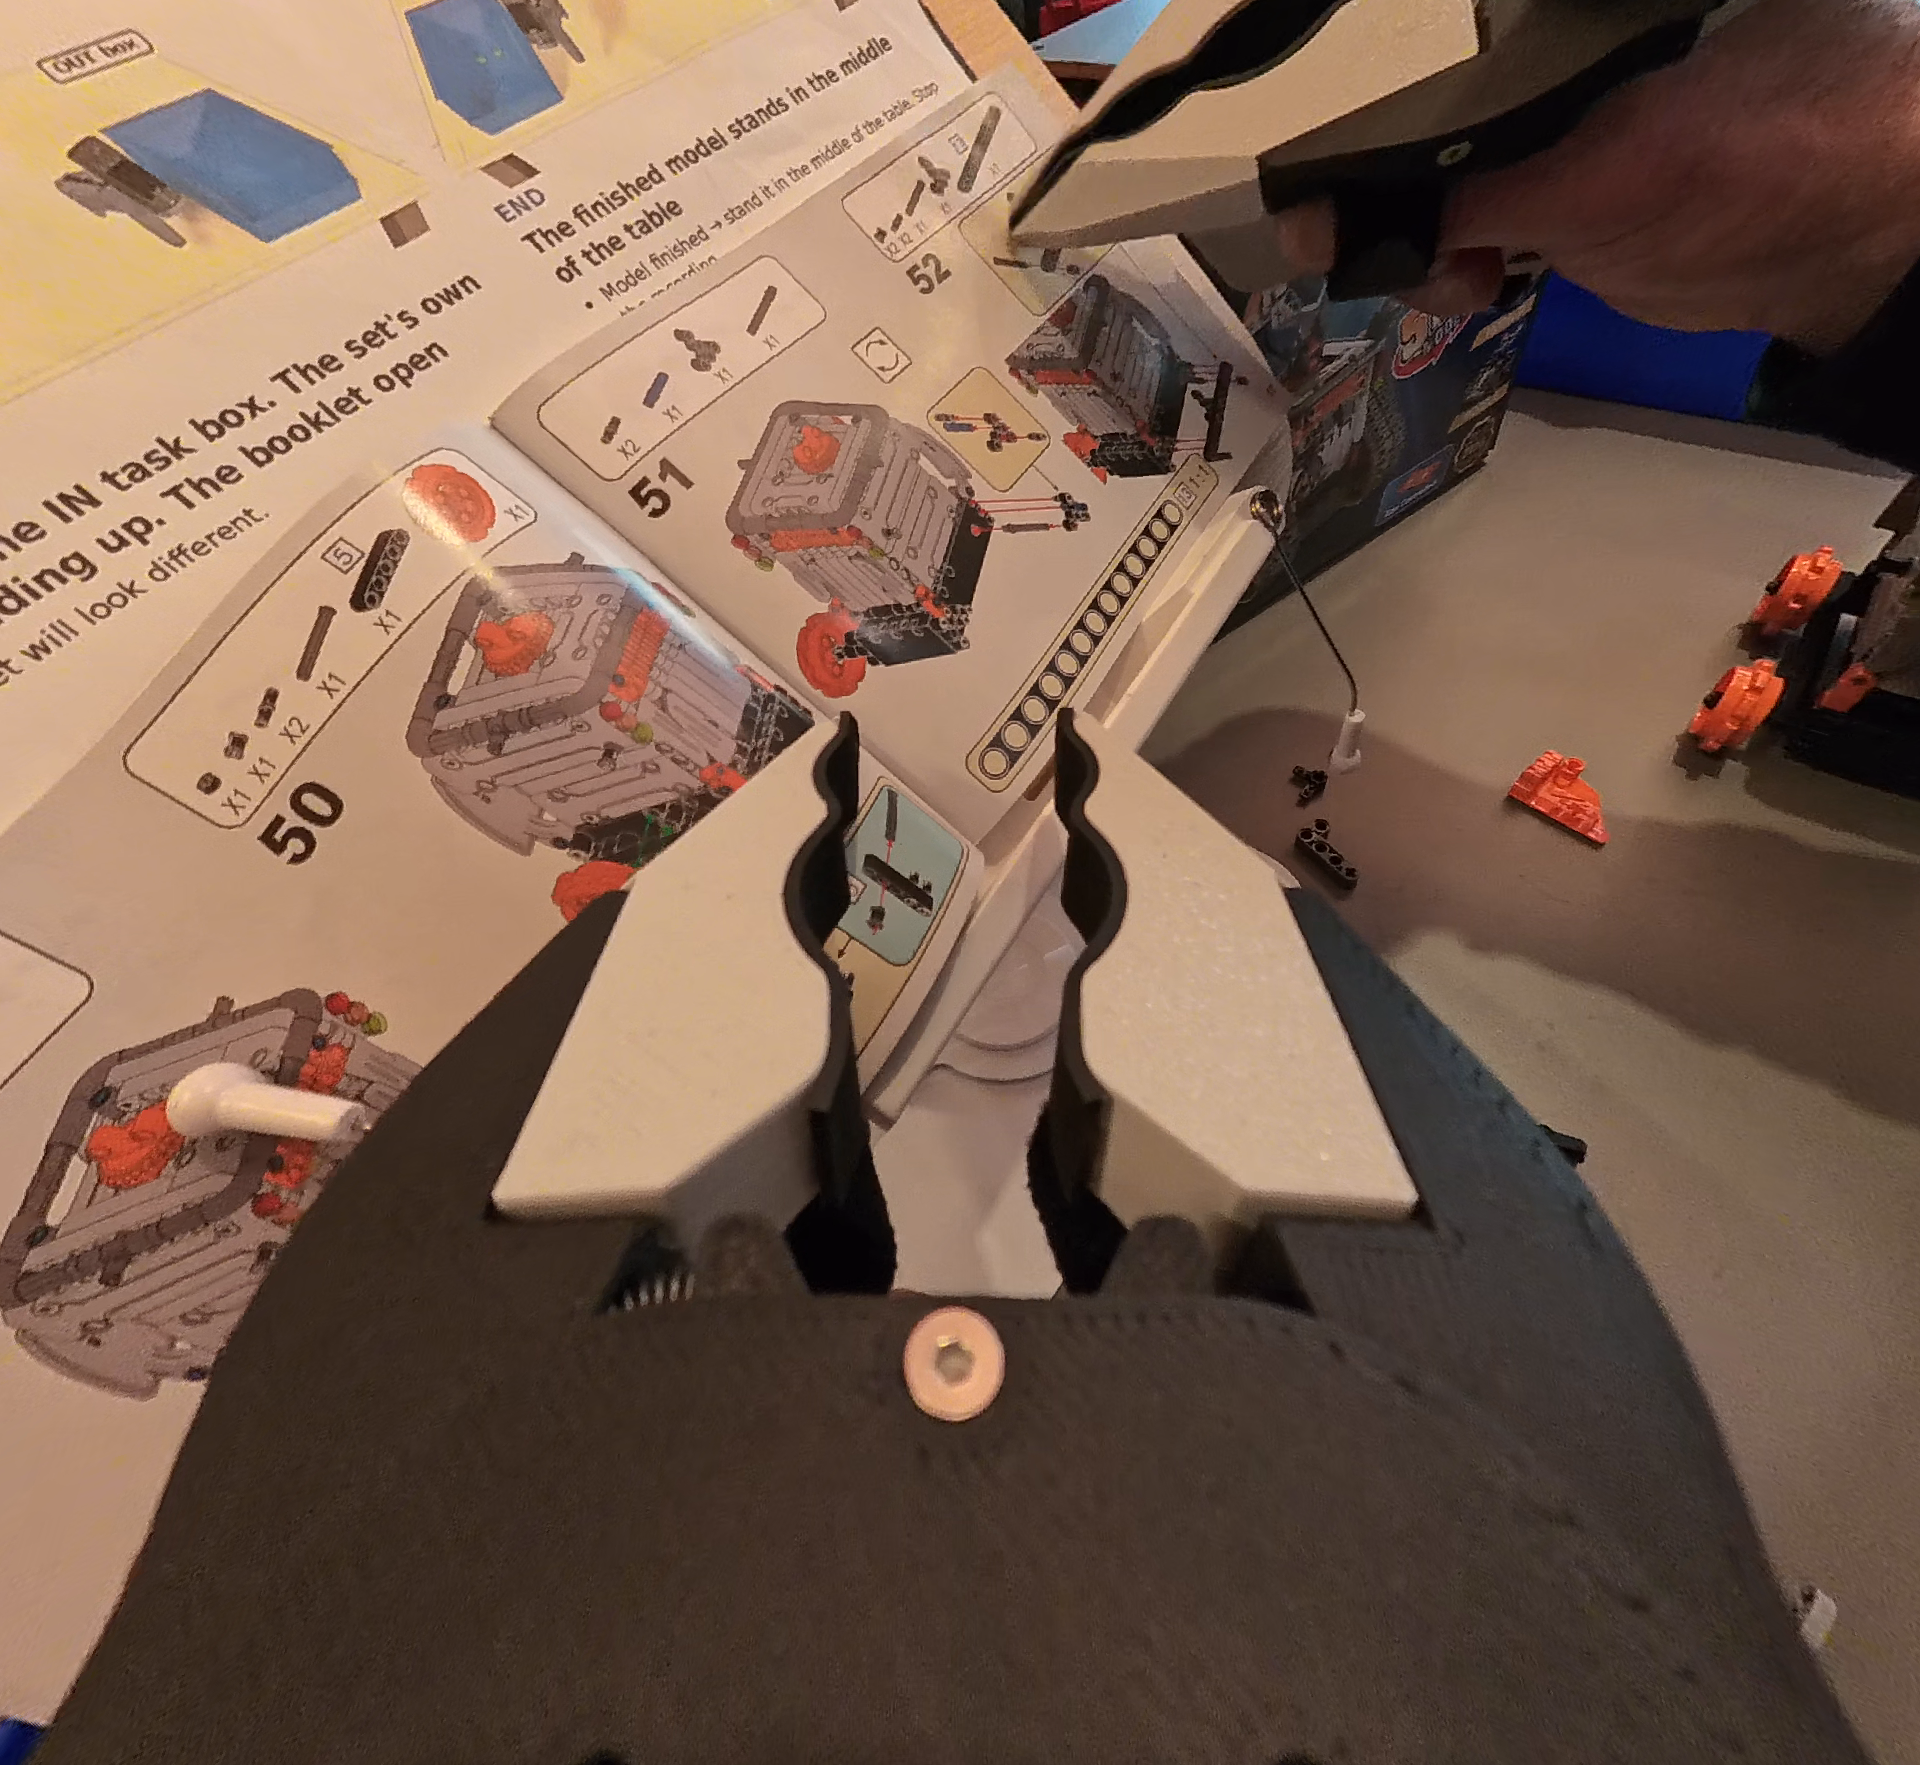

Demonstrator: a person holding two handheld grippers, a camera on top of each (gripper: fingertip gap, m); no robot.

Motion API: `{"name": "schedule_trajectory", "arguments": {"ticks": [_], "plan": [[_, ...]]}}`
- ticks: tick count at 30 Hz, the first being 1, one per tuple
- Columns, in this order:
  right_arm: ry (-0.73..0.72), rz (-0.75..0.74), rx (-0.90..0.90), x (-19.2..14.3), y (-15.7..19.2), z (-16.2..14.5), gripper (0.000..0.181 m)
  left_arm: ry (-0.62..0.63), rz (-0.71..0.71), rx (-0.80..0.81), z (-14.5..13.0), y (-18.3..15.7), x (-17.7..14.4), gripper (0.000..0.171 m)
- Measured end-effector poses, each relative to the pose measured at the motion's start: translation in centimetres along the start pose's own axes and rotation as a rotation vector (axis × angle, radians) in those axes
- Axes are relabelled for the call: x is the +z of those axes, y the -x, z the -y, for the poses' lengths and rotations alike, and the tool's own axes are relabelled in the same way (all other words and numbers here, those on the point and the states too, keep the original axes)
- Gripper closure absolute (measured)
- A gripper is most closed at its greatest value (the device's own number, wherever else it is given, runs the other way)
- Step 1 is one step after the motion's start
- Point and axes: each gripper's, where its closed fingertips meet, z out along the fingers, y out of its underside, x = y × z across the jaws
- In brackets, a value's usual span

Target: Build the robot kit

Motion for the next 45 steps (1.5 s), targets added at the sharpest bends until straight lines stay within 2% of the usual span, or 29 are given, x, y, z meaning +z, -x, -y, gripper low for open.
{"name": "schedule_trajectory", "arguments": {"ticks": [1, 2, 10, 12, 15, 23, 26, 31, 42, 45], "plan": [[-0.01, -0.026, 0.005, -0.2, -0.4, 0.3, 0.173, 0.001, 0.002, 0.005, 0.0, 0.0, 0.0, 0.134], [-0.035, -0.073, 0.018, -0.4, -1.2, 0.7, 0.142, 0.001, 0.005, 0.009, 0.0, 0.0, 0.0, 0.134], [-0.016, -0.063, 0.029, -0.1, -1.8, 0.3, 0.136, 0.002, 0.007, 0.012, 0.0, 0.1, 0.1, 0.134], [-0.018, -0.065, 0.03, -0.2, -2.1, 0.4, 0.127, 0.003, 0.006, 0.014, 0.0, 0.0, 0.2, 0.134], [-0.001, -0.066, 0.031, -0.1, -2.5, 0.2, 0.124, 0.006, 0.004, 0.021, 0.0, 0.1, 0.2, 0.135], [-0.009, -0.081, 0.027, 0.0, -2.6, 0.1, 0.131, 0.0, -0.001, 0.023, 0.1, 0.1, 0.2, 0.136], [-0.052, -0.098, 0.061, 0.0, -2.6, 0.1, 0.131, 0.0, -0.002, 0.026, 0.1, 0.1, 0.3, 0.136], [-0.12, -0.115, 0.116, 0.1, -2.2, 0.0, 0.142, 0.003, 0.0, 0.039, 0.1, 0.2, 0.5, 0.135], [-0.153, -0.138, 0.07, -1.3, -2.1, 1.0, 0.159, 0.01, -0.003, 0.056, 0.5, 0.1, 0.7, 0.133], [-0.119, -0.127, 0.075, -0.8, -1.9, 0.2, 0.162, 0.014, -0.004, 0.062, 0.7, 0.0, 0.9, 0.133]]}}
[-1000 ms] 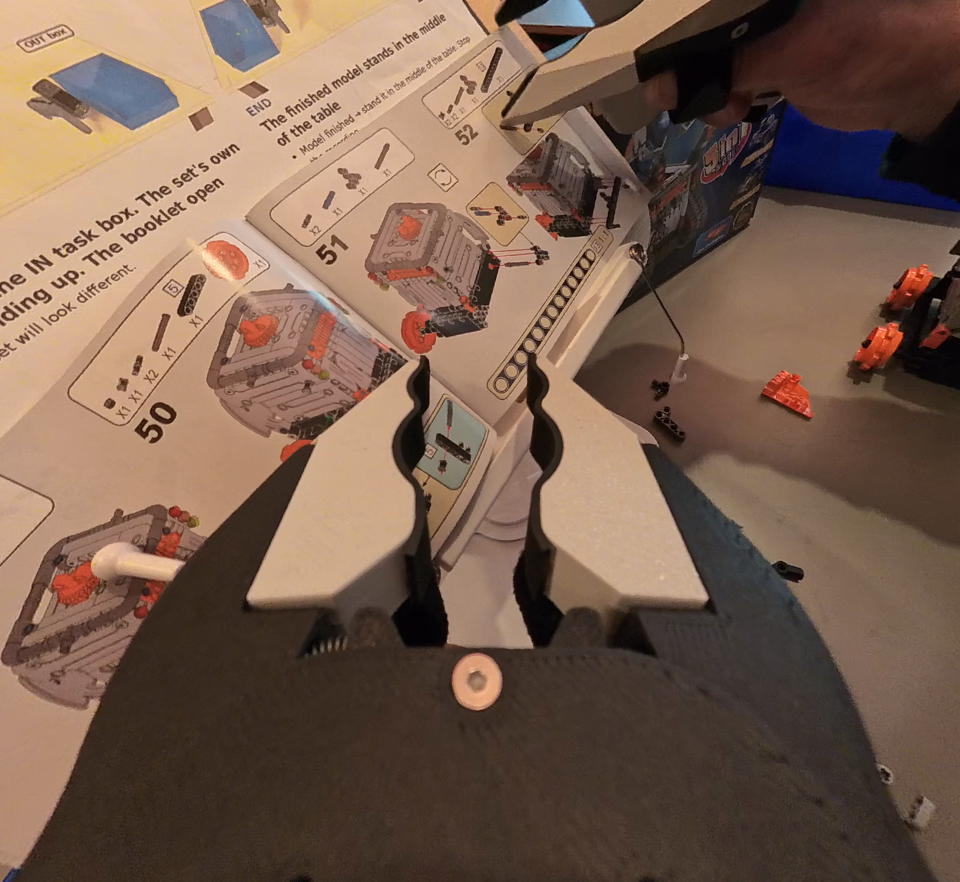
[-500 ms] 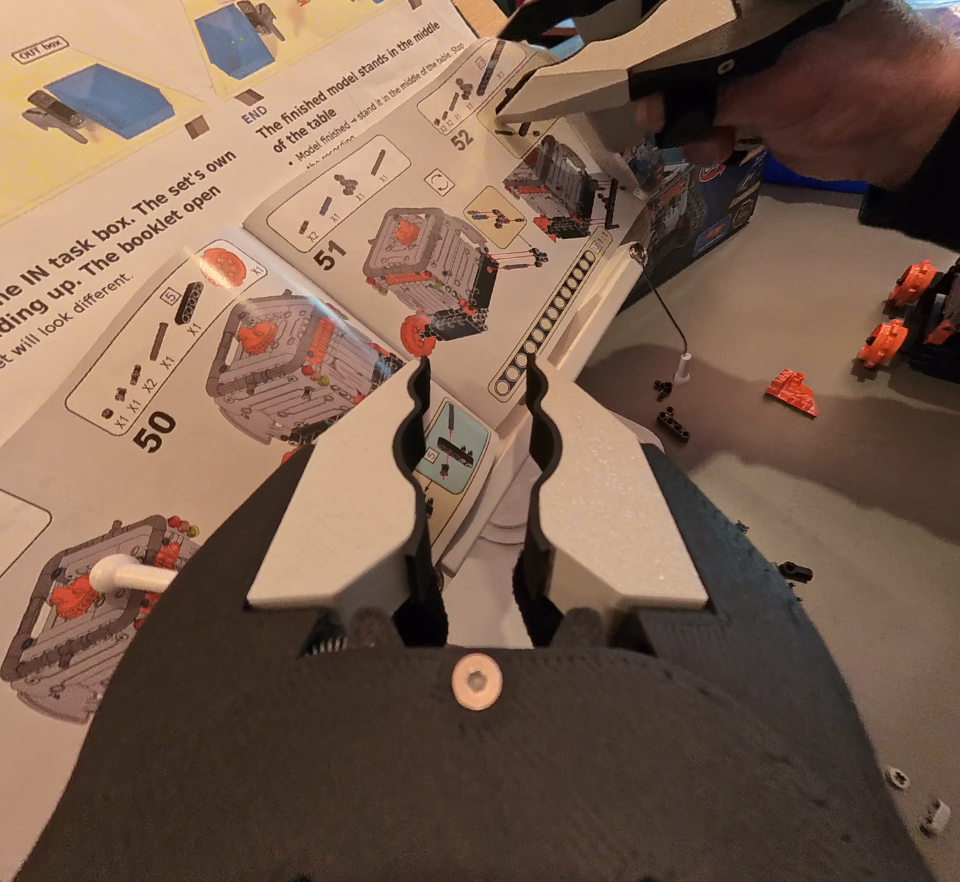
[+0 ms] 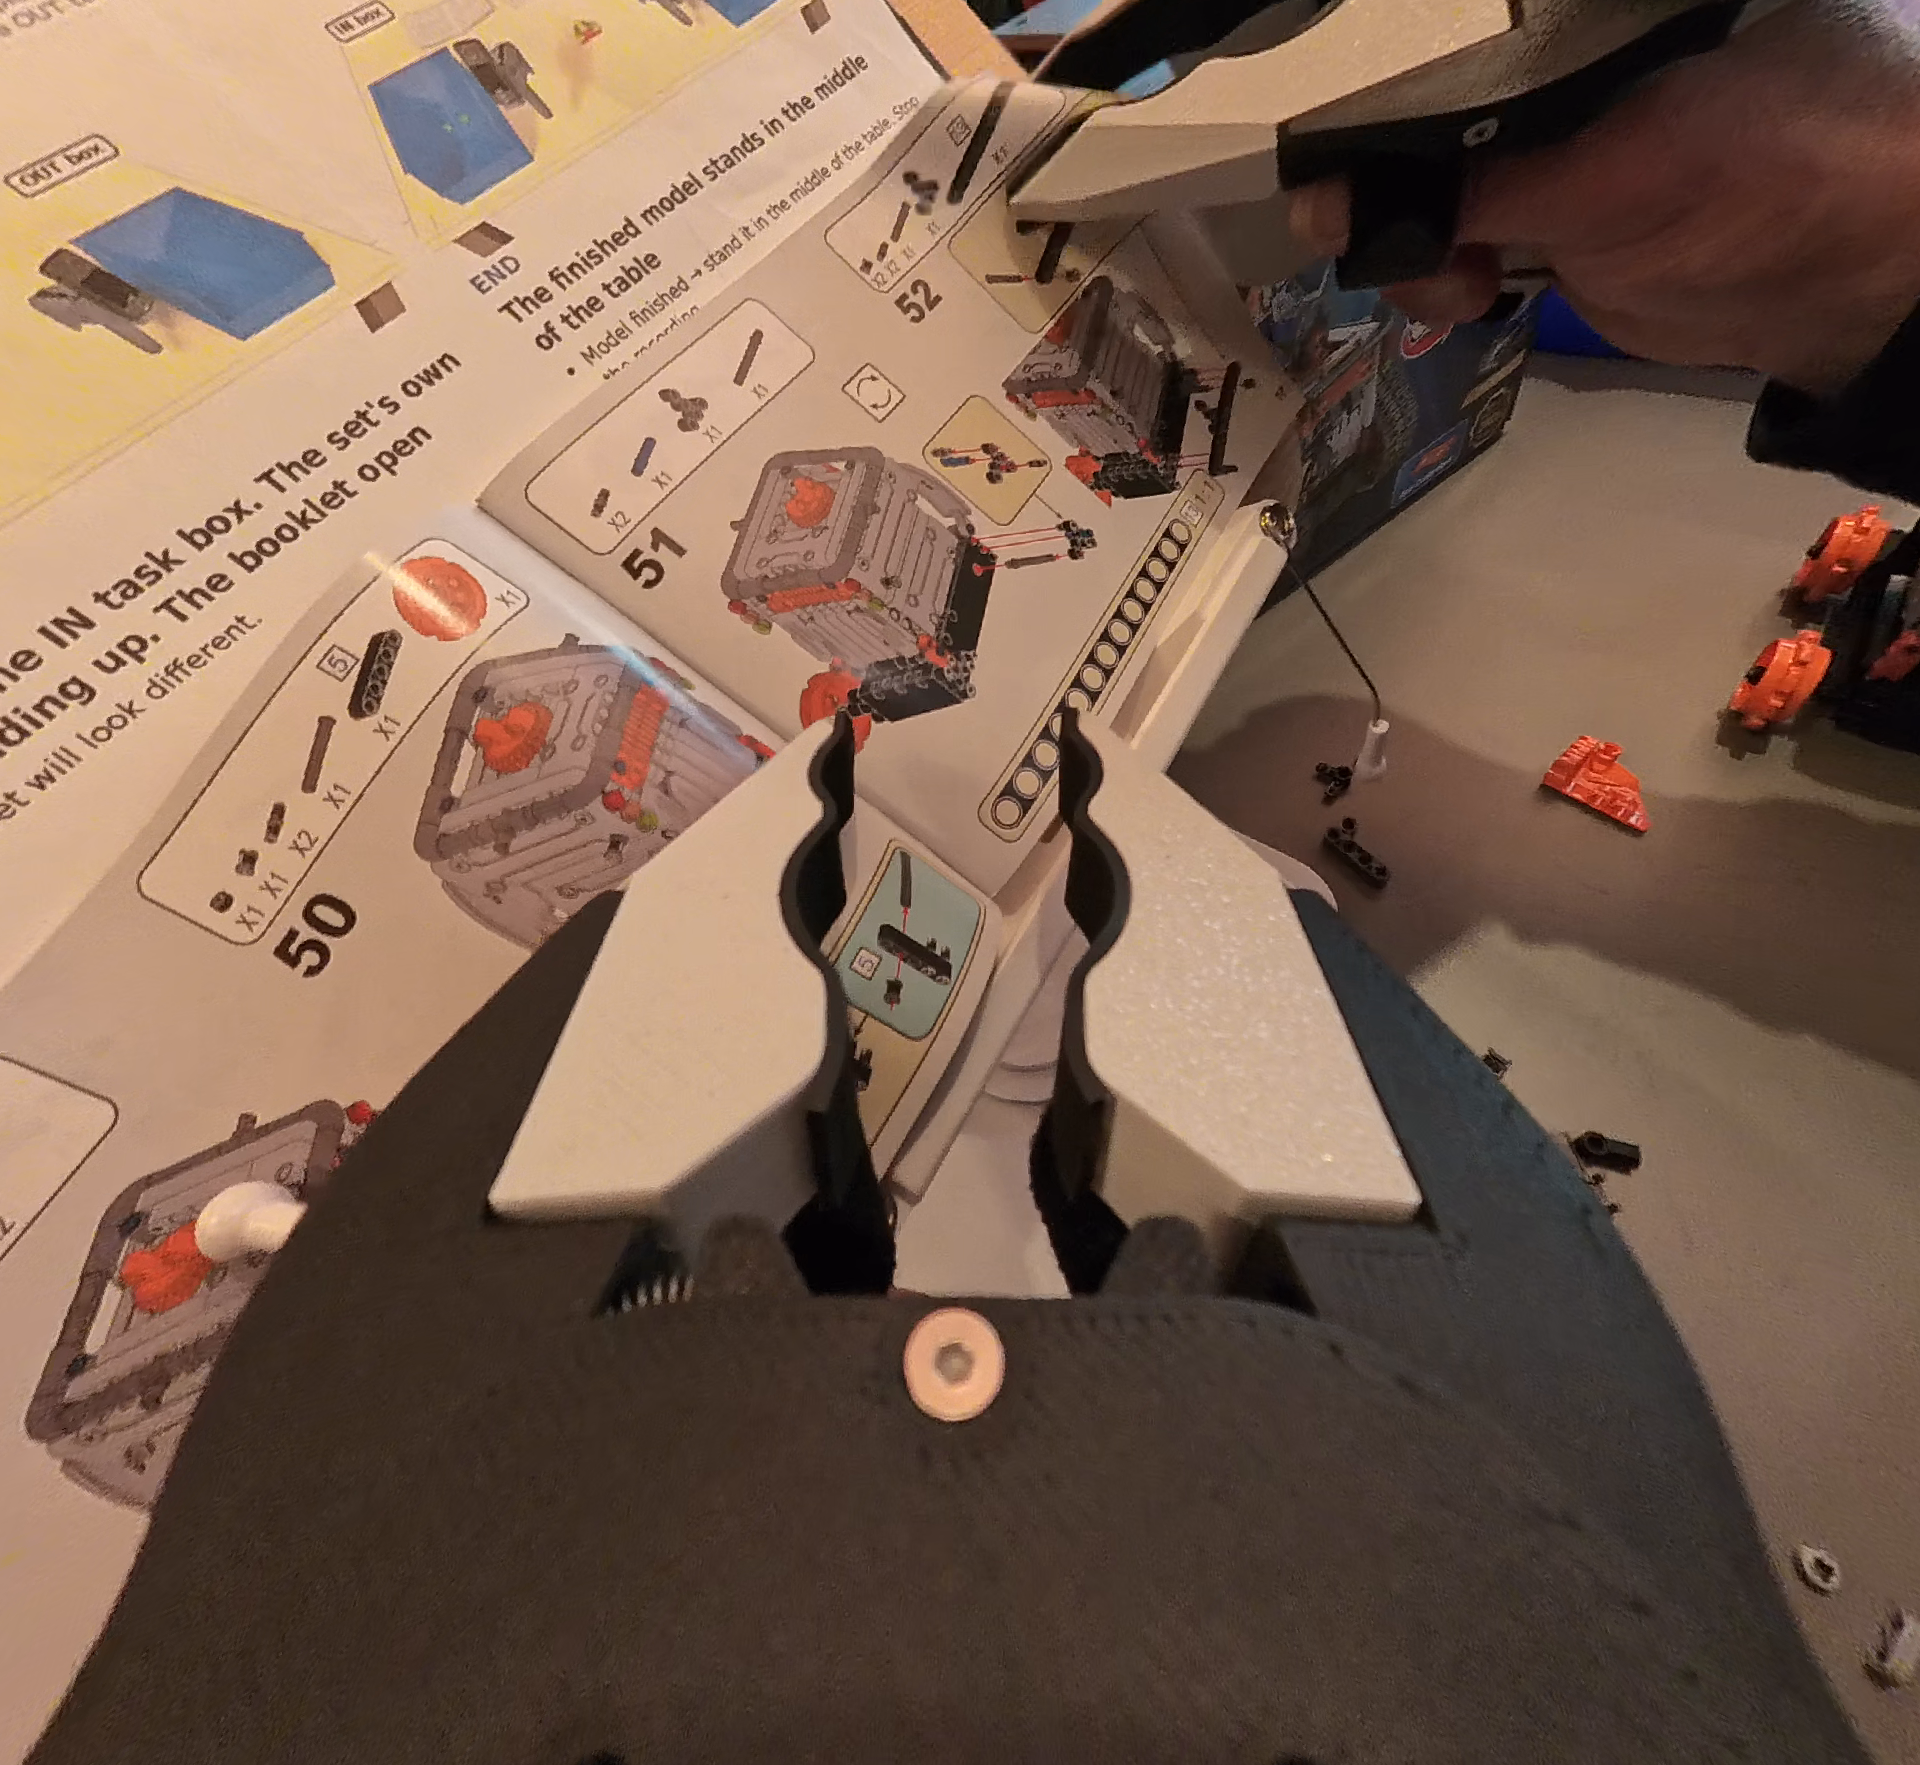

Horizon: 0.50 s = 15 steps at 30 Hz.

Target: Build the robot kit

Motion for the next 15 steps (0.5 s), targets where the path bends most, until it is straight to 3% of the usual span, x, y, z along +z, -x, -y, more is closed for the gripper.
{"name": "schedule_trajectory", "arguments": {"ticks": [8, 12, 15], "plan": [[-0.101, 0.022, 0.039, -1.1, 0.8, 1.9, 0.148, -0.024, -0.004, 0.012, 1.5, -0.3, 0.4, 0.133], [-0.19, 0.18, 0.235, -2.2, 2.6, 3.1, 0.145, -0.064, -0.047, -0.022, 3.3, -1.2, 1.0, 0.135], [-0.285, 0.324, 0.478, -3.4, 3.2, 4.0, 0.139, -0.101, -0.118, -0.085, 5.0, -2.4, 1.8, 0.136]]}}
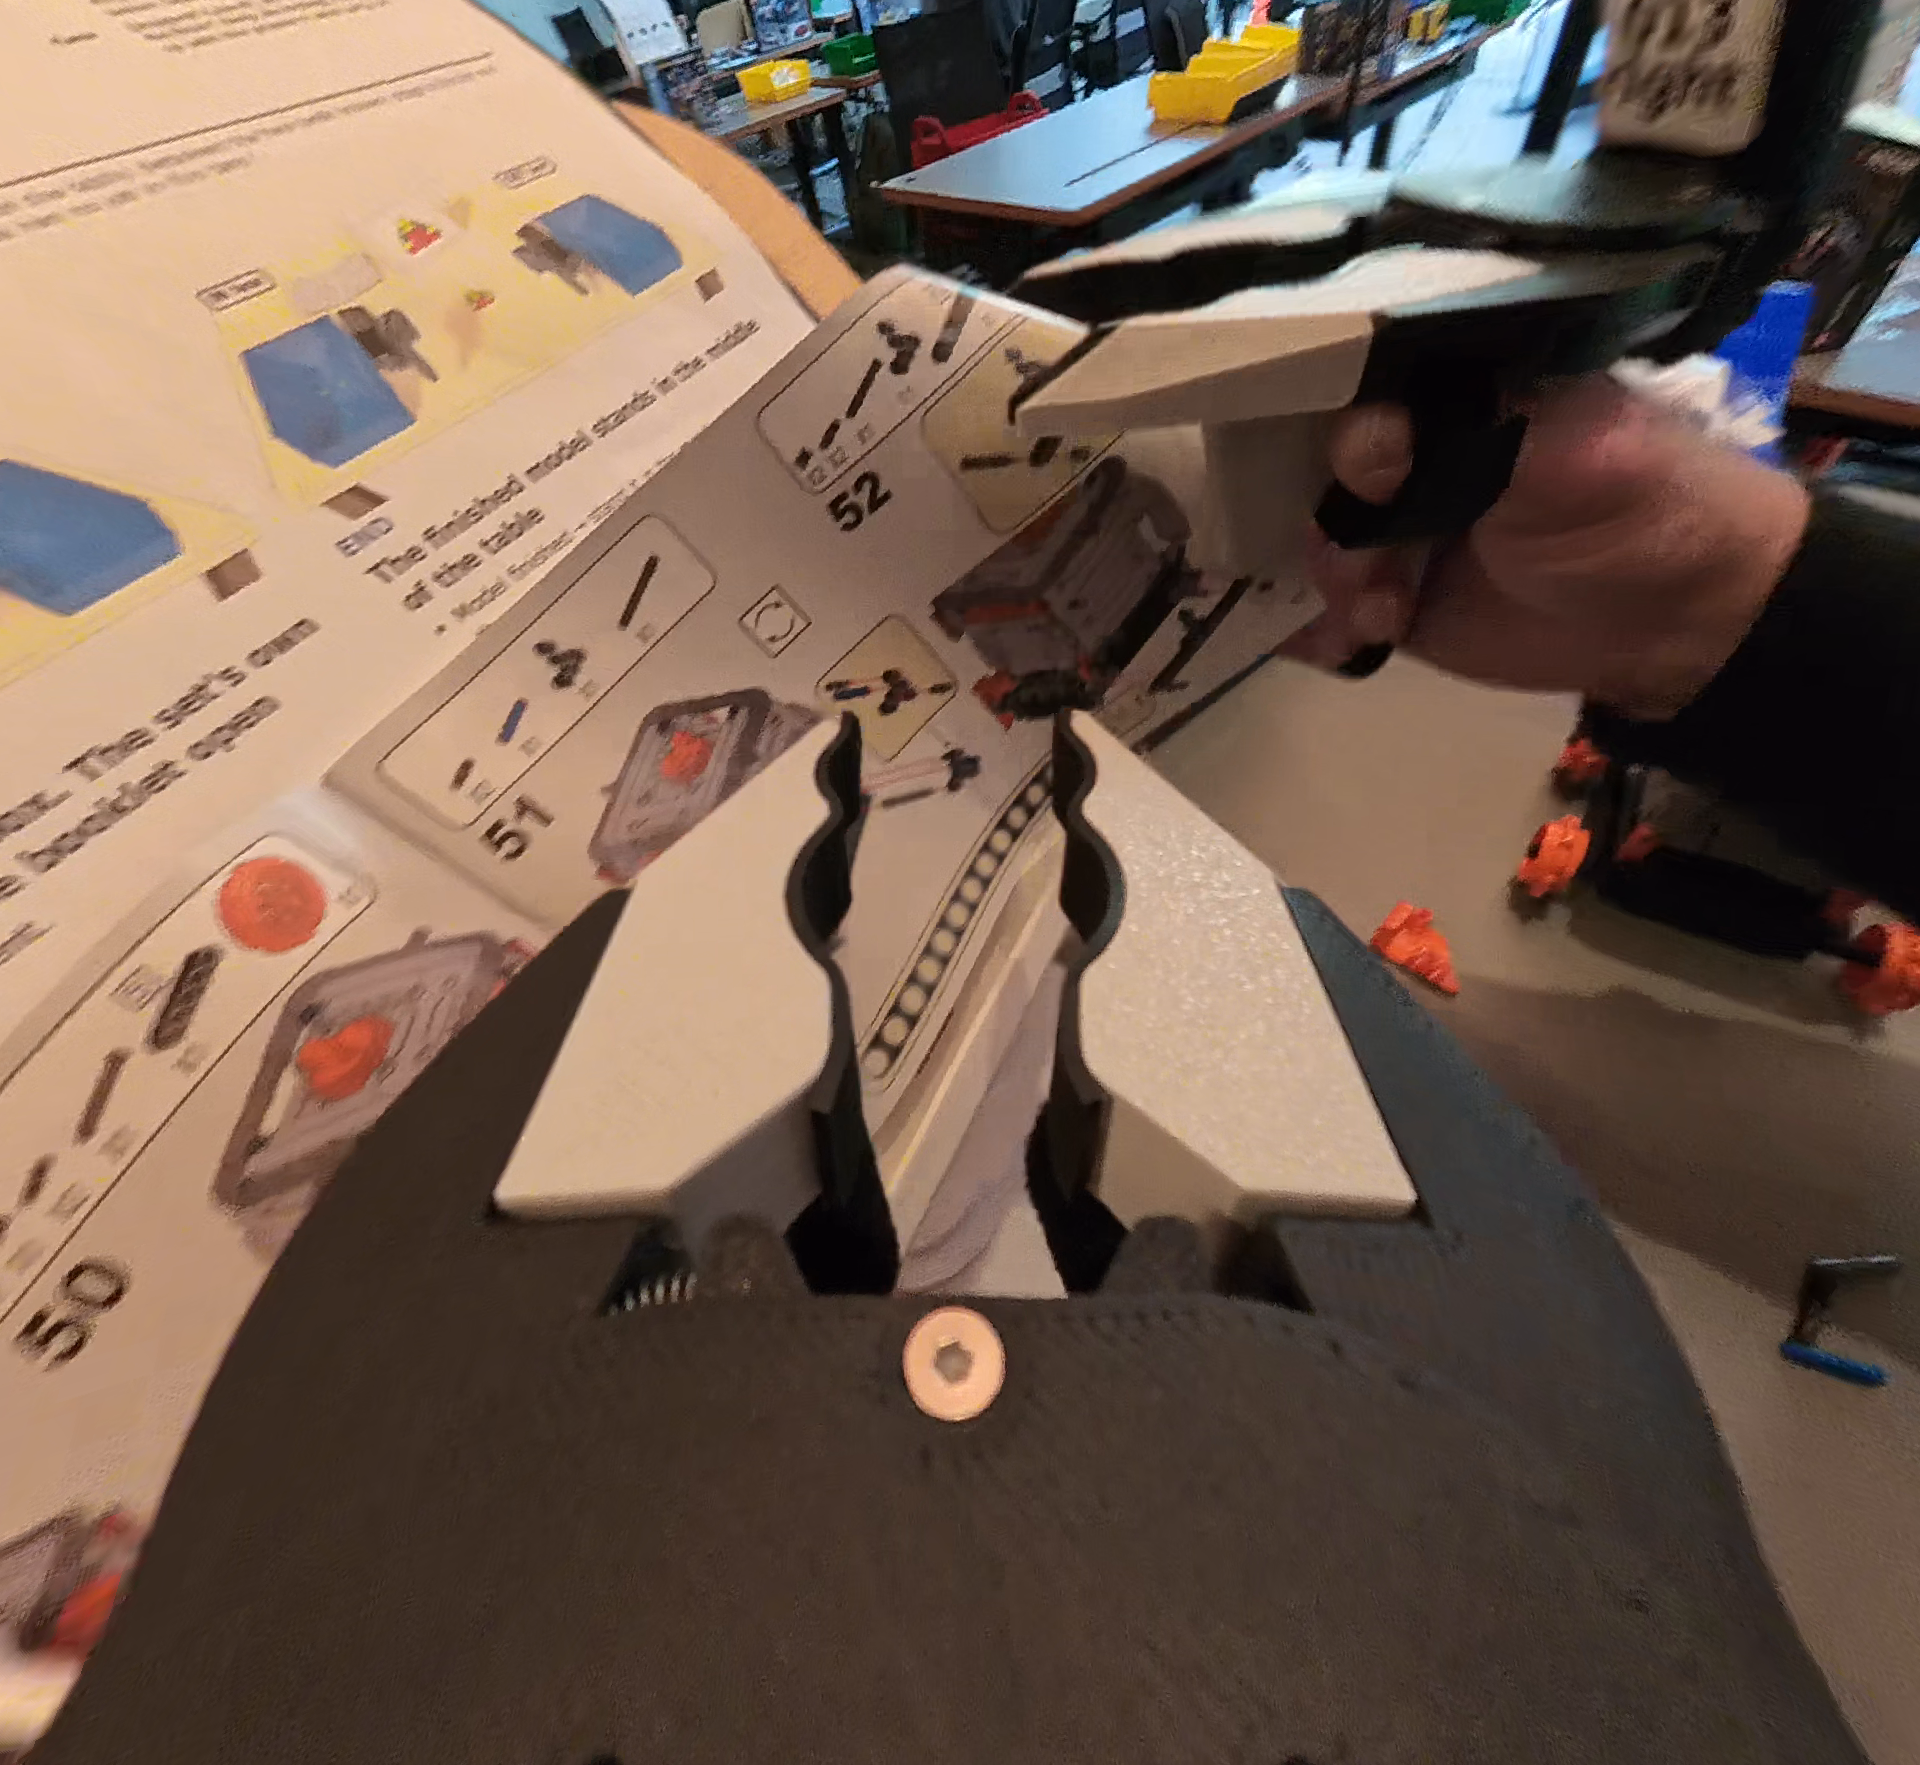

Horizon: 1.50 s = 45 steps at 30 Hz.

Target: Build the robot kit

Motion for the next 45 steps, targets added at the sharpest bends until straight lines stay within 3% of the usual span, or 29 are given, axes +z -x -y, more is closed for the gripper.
{"name": "schedule_trajectory", "arguments": {"ticks": [6, 10, 11, 15, 18, 23, 27, 33, 39, 41, 45], "plan": [[-0.175, 0.243, 0.316, -1.3, 3.4, 1.2, 0.127, -0.082, -0.157, -0.137, 2.3, -2.9, 1.9, 0.135], [-0.257, 0.328, 0.431, -1.9, 4.9, 1.3, 0.141, -0.148, -0.235, -0.248, 3.1, -3.5, 1.8, 0.133], [-0.266, 0.351, 0.44, -1.9, 5.3, 1.1, 0.151, -0.162, -0.256, -0.271, 3.1, -3.6, 1.7, 0.132], [-0.249, 0.354, 0.387, -1.5, 6.7, 0.6, 0.134, -0.239, -0.36, -0.373, 4.0, -3.8, 0.2, 0.124], [-0.245, 0.39, 0.33, -1.3, 8.3, 1.0, 0.139, -0.264, -0.394, -0.408, 3.8, -3.6, -1.0, 0.111], [-0.234, 0.442, 0.35, -0.8, 8.8, 0.4, 0.135, -0.362, -0.529, -0.499, 4.5, -2.8, -3.5, 0.112], [-0.249, 0.475, 0.359, -0.7, 9.1, 0.5, 0.134, -0.371, -0.567, -0.533, 4.9, -2.7, -3.4, 0.111], [-0.271, 0.502, 0.392, -0.9, 9.1, 0.7, 0.138, -0.43, -0.626, -0.556, 5.4, -3.0, -3.5, 0.141], [-0.287, 0.512, 0.417, -0.9, 8.8, 1.0, 0.139, -0.481, -0.693, -0.573, 6.1, -3.3, -3.5, 0.153], [-0.288, 0.513, 0.422, -0.9, 8.7, 0.9, 0.138, -0.496, -0.724, -0.574, 6.4, -3.6, -3.7, 0.167], [-0.295, 0.521, 0.429, -1.0, 8.7, 1.0, 0.14, -0.508, -0.743, -0.585, 6.5, -3.7, -3.7, 0.167]]}}
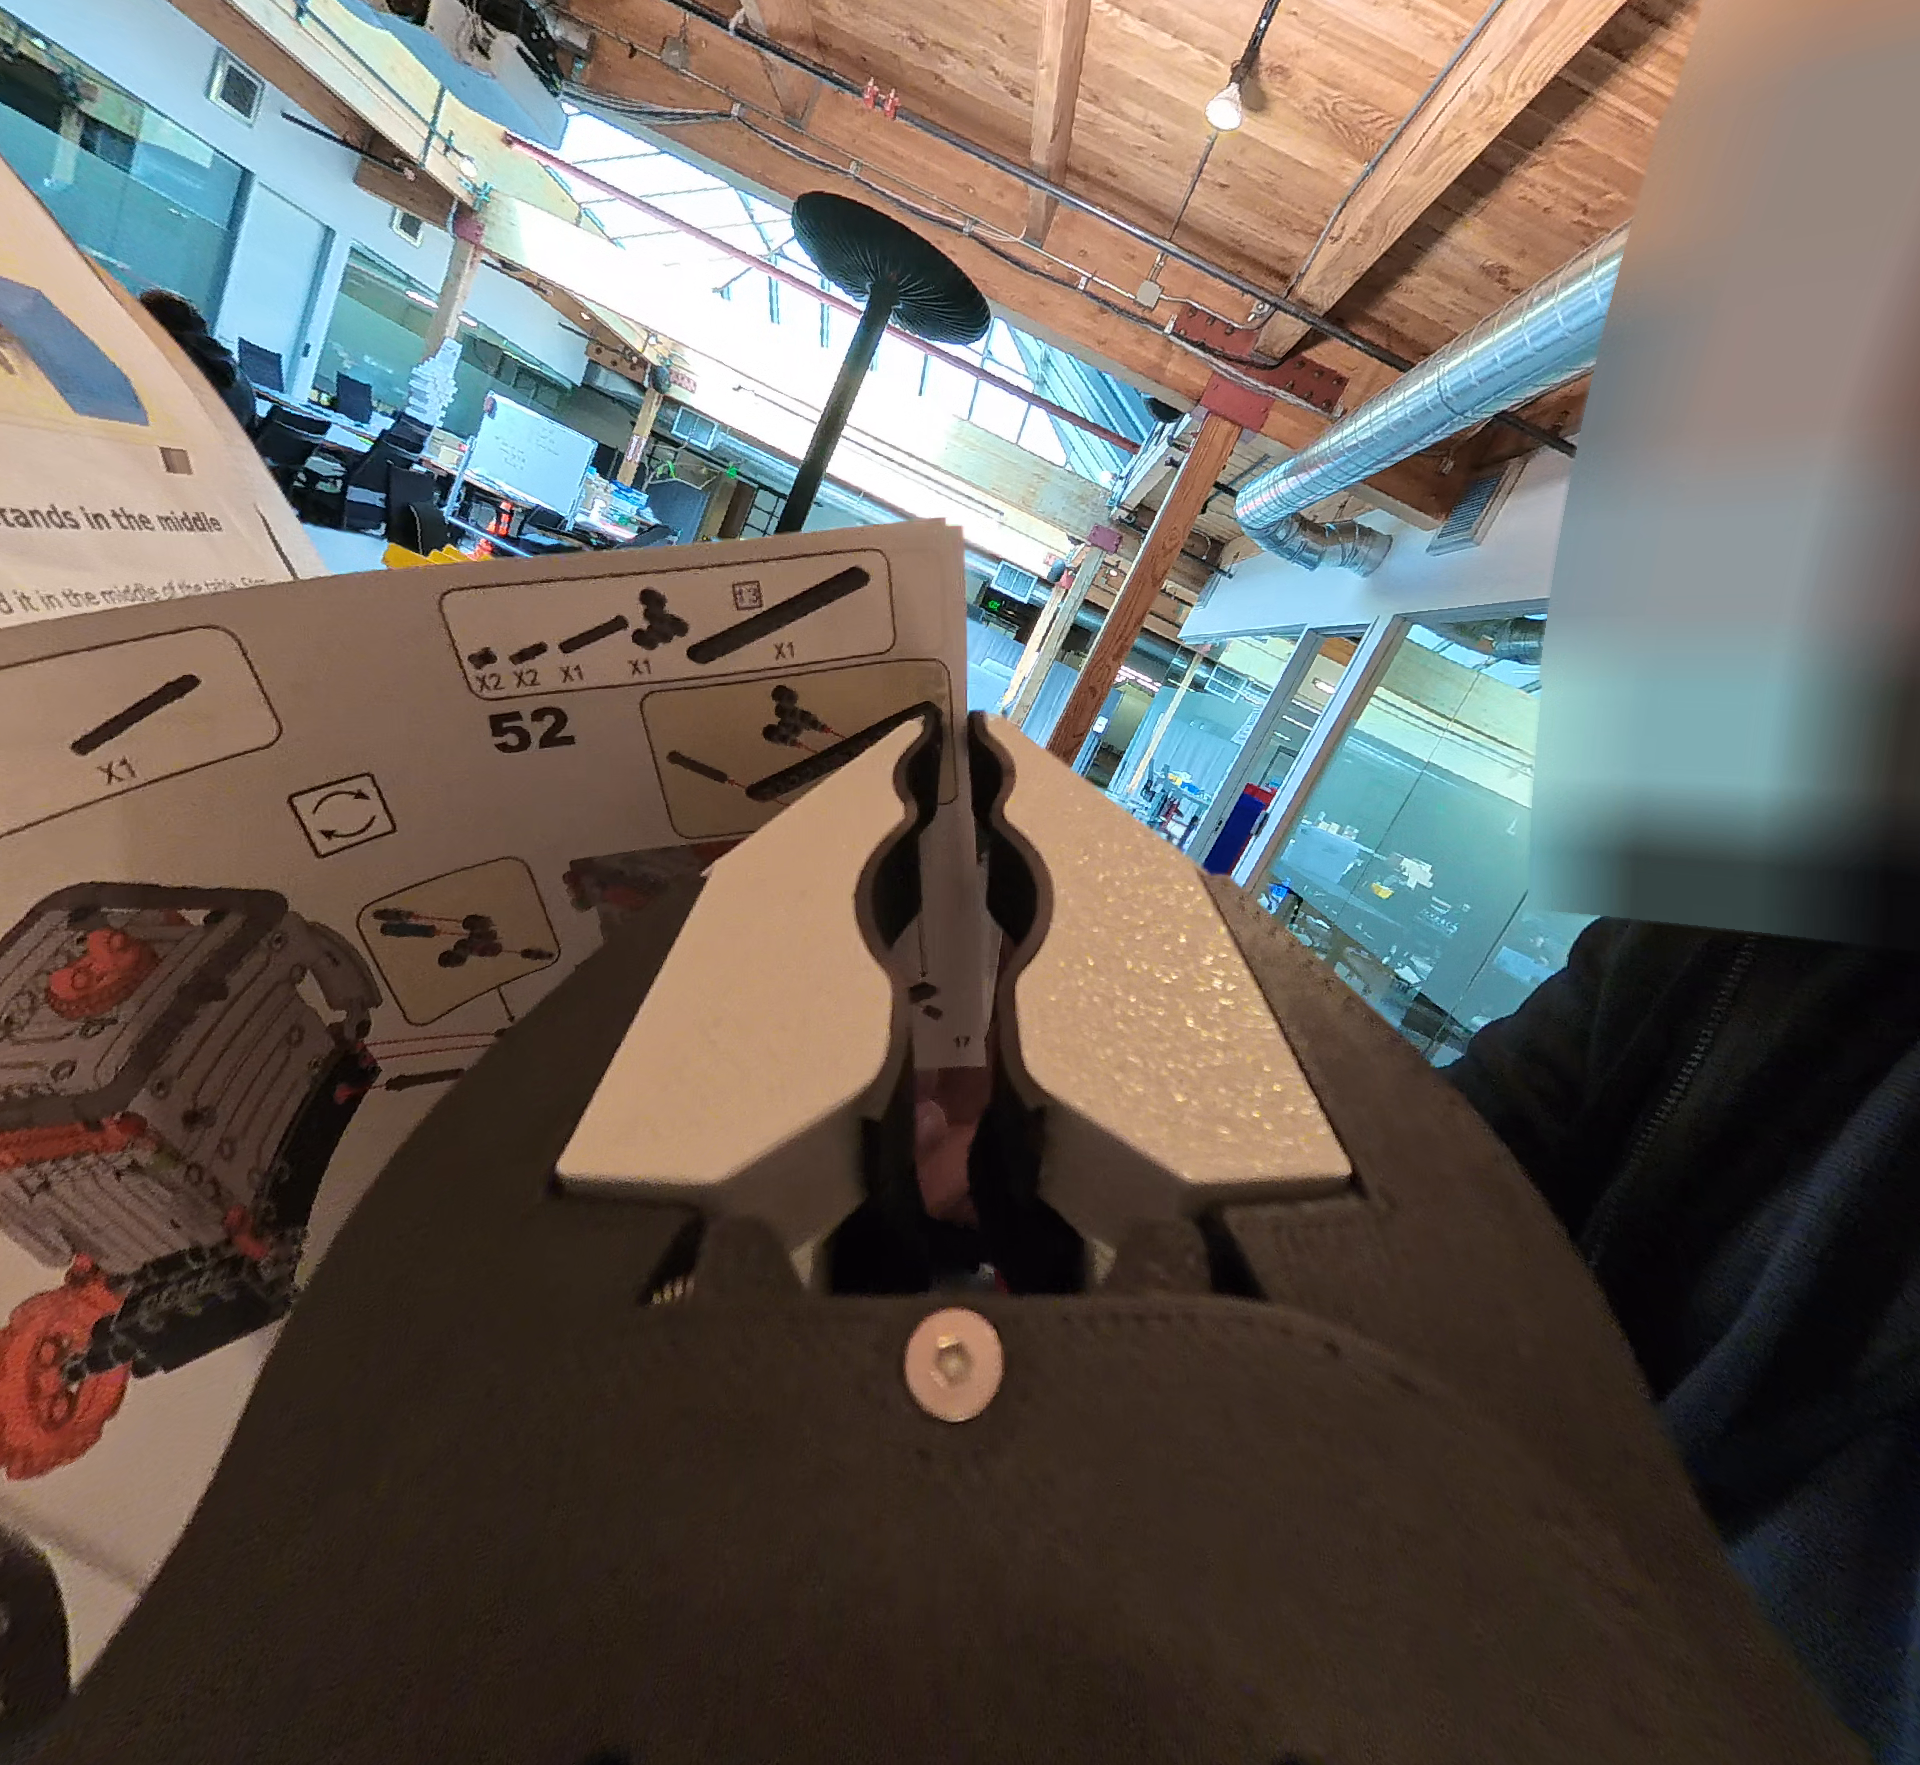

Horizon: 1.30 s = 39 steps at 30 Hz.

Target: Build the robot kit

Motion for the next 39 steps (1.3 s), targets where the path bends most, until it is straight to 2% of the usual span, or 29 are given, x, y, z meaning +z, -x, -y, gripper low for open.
{"name": "schedule_trajectory", "arguments": {"ticks": [10, 13, 17, 19, 23, 25, 28, 30, 32, 33, 35, 39], "plan": [[-0.002, 0.004, -0.004, 0.0, 0.1, 0.4, 0.142, -0.047, -0.017, 0.006, 0.3, -0.3, 0.0, 0.171], [-0.014, -0.03, -0.022, -0.4, -0.1, 1.0, 0.138, -0.042, 0.001, 0.02, 0.4, -0.3, 0.0, 0.171], [-0.008, -0.129, -0.064, -1.7, -1.1, 2.0, 0.131, -0.039, 0.032, 0.043, 0.7, -0.3, -0.5, 0.171], [0.004, -0.234, -0.11, -2.5, -2.3, 2.6, 0.125, -0.03, 0.037, 0.048, 0.9, -0.5, -0.9, 0.171], [0.048, -0.504, -0.33, -5.1, -4.1, 4.4, 0.114, -0.02, 0.082, 0.044, 1.3, -0.4, -2.4, 0.171], [0.079, -0.536, -0.446, -5.2, -2.9, 4.9, 0.117, -0.019, 0.104, 0.051, 1.6, -0.5, -3.6, 0.171], [0.206, -0.398, -0.445, -2.2, -0.5, 2.2, 0.121, -0.032, 0.127, 0.034, 2.0, -0.5, -5.1, 0.171], [0.339, -0.337, -0.398, -0.1, -0.5, -1.2, 0.115, -0.043, 0.141, 0.021, 2.0, -0.3, -5.9, 0.171], [0.416, -0.323, -0.381, 1.4, -1.0, -3.9, 0.116, -0.053, 0.149, 0.007, 2.0, -0.1, -6.5, 0.171], [0.437, -0.329, -0.388, 1.9, -1.4, -4.8, 0.12, -0.059, 0.151, -0.002, 1.9, -0.1, -6.8, 0.171], [0.441, -0.376, -0.418, 2.3, -2.3, -5.4, 0.138, -0.051, 0.155, -0.011, 1.6, 0.1, -7.0, 0.171], [0.427, -0.356, -0.387, 2.8, -2.5, -6.0, 0.158, -0.045, 0.169, -0.02, 1.3, 0.4, -7.4, 0.171]]}}
